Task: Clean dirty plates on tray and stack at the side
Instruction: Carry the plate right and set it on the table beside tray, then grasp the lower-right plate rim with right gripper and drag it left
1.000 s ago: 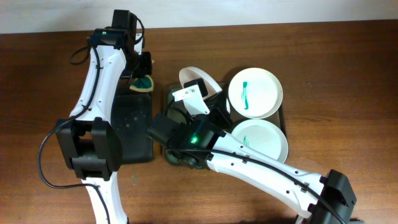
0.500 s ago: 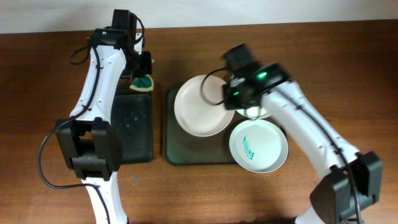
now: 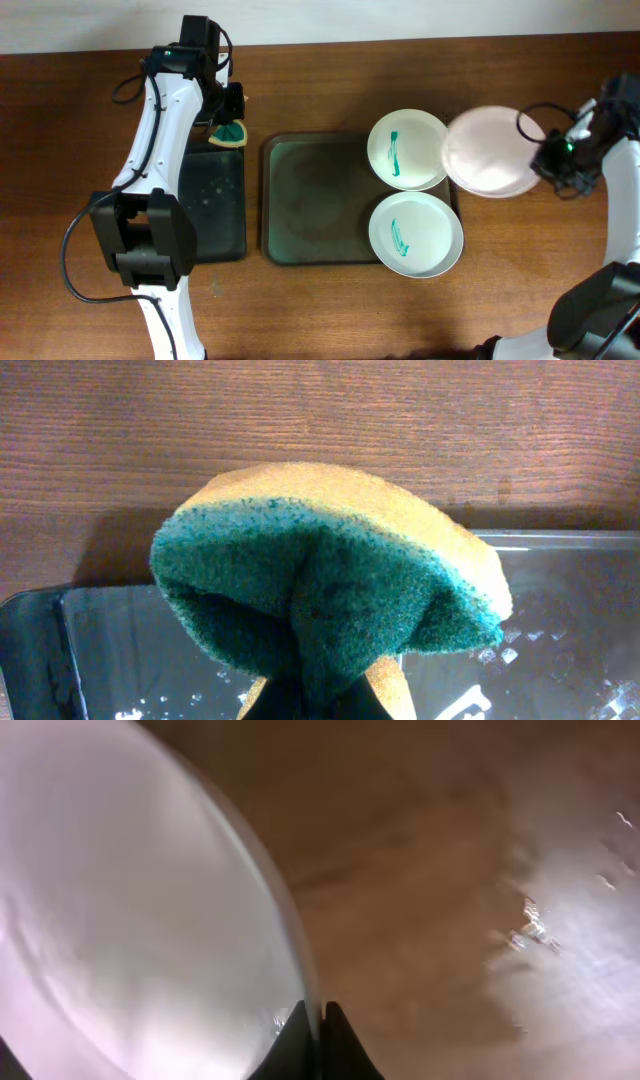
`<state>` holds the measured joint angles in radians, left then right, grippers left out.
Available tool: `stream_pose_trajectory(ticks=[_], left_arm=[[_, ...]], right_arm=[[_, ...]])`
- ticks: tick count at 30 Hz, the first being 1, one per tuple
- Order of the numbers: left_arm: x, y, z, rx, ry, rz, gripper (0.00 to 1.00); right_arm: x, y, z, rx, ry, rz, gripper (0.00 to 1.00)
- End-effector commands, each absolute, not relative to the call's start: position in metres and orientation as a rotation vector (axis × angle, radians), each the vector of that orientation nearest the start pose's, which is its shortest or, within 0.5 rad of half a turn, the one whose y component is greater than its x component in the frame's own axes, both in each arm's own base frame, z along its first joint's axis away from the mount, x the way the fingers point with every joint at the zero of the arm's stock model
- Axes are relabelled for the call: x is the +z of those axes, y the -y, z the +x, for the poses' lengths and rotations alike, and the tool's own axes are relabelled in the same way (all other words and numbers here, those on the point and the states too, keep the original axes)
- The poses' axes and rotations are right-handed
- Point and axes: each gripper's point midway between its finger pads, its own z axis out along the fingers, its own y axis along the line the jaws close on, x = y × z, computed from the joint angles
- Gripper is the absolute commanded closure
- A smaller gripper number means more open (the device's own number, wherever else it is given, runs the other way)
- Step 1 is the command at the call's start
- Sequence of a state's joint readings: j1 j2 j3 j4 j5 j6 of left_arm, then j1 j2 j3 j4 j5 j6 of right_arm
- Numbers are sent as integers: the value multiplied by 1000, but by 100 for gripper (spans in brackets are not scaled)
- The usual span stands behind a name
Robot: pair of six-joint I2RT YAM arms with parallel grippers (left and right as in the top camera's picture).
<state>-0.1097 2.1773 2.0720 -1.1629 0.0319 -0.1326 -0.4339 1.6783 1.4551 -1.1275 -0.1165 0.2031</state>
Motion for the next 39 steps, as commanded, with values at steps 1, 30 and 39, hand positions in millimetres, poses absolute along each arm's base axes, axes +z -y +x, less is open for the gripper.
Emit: stream_pose_trajectory(ticks=[1,30,39], left_arm=[[136,57,495,-91,-2821,-45,100],[138,56,500,-76,-2800,-43,100],[138,56,500,-76,-2798,-43,100]], right_arm=[[111,159,307,23,-2768,987,96],[122,55,298,468,-3016,496,55],[66,6,256,176,-3276,322,56]])
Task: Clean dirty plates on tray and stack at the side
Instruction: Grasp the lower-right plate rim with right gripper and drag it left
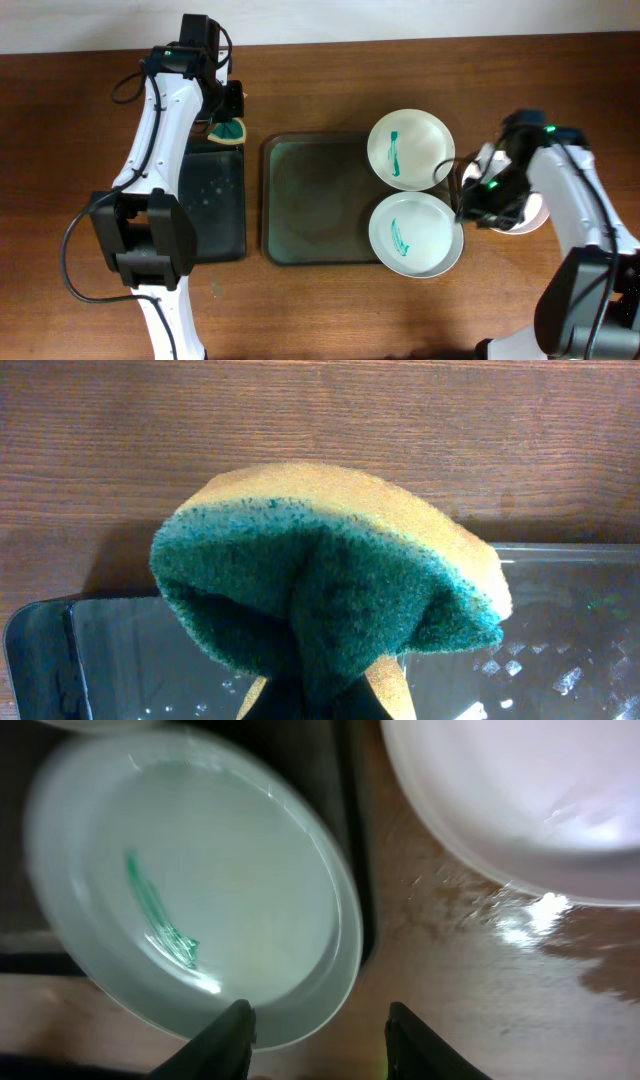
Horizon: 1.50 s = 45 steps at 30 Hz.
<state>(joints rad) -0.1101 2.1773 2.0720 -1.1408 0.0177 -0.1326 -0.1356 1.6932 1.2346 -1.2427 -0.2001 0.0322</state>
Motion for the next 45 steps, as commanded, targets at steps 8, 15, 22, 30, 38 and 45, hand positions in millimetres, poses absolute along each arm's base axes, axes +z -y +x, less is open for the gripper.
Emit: stream_pose_trajectory(ticks=[8,15,22,30,38,45], left_arm=[[138,56,500,-76,-2798,-43,100],[138,56,500,-76,-2797,-43,100],[138,56,499,-75,-2801,-43,100],[138,56,500,-76,-2801,-43,100],[138,56,500,-76,-2801,-43,100],[138,61,500,-84,-2798,-33,100]], right_arm=[[32,15,256,64,-3228,313,56],[23,13,269,88,-3163,304,68],[16,8,261,128,-3185,309,88],[30,-39,264,374,-3191,226,96],[50,-132,297,413,-3053,393,96],[34,-176,323,433,-2927,519,96]])
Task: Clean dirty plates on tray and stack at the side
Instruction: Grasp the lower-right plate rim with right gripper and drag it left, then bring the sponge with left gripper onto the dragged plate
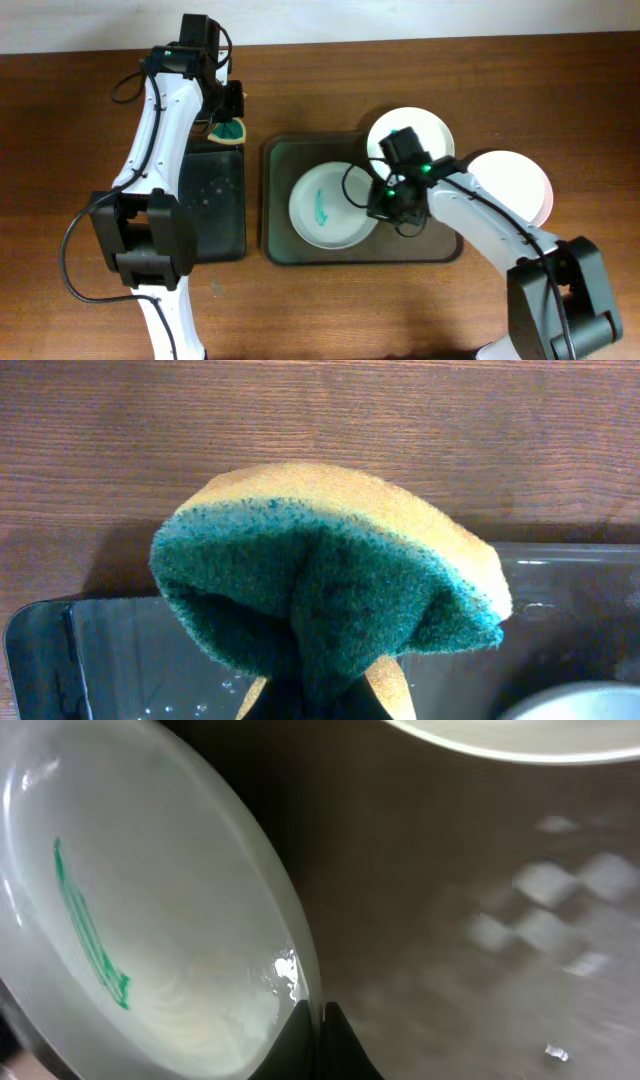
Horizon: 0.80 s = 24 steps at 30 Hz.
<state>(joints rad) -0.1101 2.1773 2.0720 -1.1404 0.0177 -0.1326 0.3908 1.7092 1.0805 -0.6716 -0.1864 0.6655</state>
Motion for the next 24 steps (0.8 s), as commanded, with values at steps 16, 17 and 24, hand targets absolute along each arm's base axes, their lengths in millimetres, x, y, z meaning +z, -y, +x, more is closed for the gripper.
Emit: stream_pose_trajectory(ticks=[16,17,24], left_arm=[[78,177,420,-406,-3002,410,100],[66,186,413,-406,-3010,444,100],[3,188,391,-148,-3018,492,100]], right_arm=[[6,-190,339,578,-2953,555,96],[6,-190,339,578,-2954,556,96],[6,-191,338,586,-2959,554,96]])
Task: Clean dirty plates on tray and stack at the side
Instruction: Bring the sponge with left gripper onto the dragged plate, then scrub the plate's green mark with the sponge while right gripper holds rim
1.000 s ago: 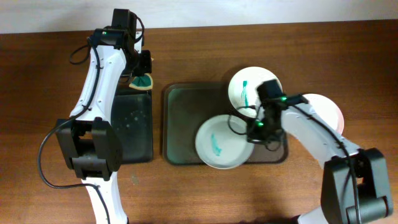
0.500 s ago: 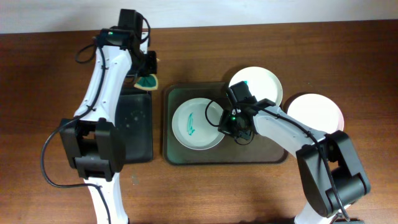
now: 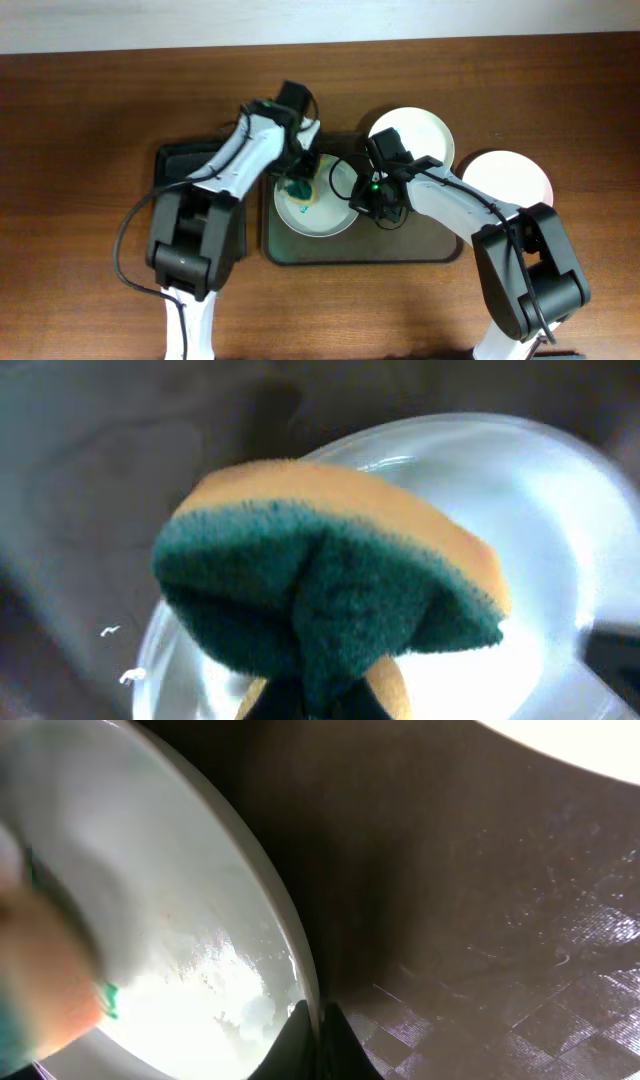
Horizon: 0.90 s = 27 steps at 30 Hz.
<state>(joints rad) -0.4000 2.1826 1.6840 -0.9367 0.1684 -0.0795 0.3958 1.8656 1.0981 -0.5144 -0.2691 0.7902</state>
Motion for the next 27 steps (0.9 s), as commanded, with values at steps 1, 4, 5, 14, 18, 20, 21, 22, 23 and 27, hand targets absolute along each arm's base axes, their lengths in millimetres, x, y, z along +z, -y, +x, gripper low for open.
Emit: stream_pose_trajectory(ticks=[1,4,5,14,18,20,21,22,23,27], left_arm=[[-4,189,386,-131,-3020,508,100],[-13,195,372,-139,-3016,680,100],[-12,203,365,-211,-2998,806,100],[6,229,320,-651,-2831,1365,100],[11,224,363,-536,-2831,1133,100],[9,212,397,-376,-2858,853,100],[9,205,415,-299,-2849,709,100],[11,198,430,-237,-2830,595,100],[12,193,441,-187,-2810,513,100],[12,173,450,-14,-2802,404,100]], right_arm=[[6,-191,338,588,-2959,554,96],[6,-192,338,593,-2958,553,96],[6,-192,338,593,-2958,552,96],[6,-192,338,594,-2959,552,96],[6,-192,338,594,-2959,552,96],[6,-192,338,594,-2959,552,96],[6,-191,338,593,-2959,552,96],[6,-191,338,592,-2960,553,96],[6,-191,337,591,-2960,553,96],[6,-191,337,591,-2960,553,96]])
